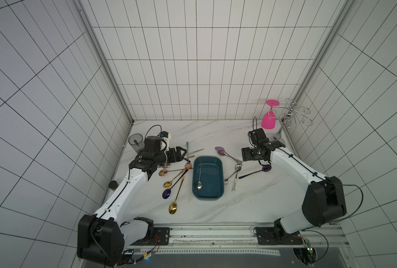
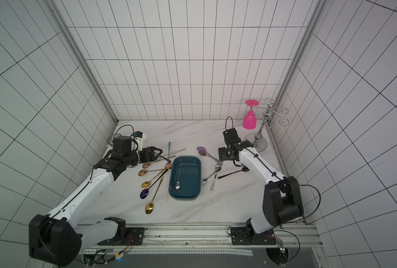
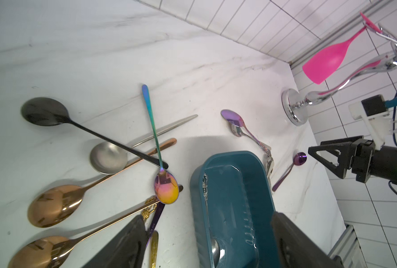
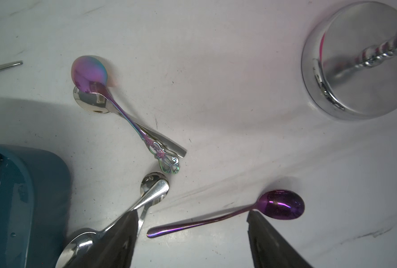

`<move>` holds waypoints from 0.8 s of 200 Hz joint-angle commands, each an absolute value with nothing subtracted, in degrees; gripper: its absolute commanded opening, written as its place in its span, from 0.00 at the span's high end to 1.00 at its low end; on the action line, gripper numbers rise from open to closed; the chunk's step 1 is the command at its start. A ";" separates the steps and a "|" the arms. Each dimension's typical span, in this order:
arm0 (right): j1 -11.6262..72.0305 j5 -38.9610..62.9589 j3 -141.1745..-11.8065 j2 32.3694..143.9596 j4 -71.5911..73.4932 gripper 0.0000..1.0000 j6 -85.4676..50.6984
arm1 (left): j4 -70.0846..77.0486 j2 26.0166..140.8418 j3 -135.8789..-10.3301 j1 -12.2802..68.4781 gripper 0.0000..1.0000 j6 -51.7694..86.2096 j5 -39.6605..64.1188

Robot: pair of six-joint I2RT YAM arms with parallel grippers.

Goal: Put the spoon into the storage box
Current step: Pick up the spoon from the center of the board.

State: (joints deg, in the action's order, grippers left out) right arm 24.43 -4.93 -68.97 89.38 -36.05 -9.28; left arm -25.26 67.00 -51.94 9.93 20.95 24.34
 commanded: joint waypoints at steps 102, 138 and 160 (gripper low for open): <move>27.77 3.17 -90.75 112.46 -38.33 0.35 -5.05 | -28.16 64.16 -54.99 3.16 0.01 12.30 17.41; 28.04 5.55 -95.12 118.18 -39.42 0.38 -4.94 | -28.22 64.64 -55.21 3.03 0.02 12.22 16.93; 28.47 6.41 -97.56 121.18 -40.87 0.40 -4.45 | -28.52 65.17 -55.56 2.99 0.02 12.21 17.06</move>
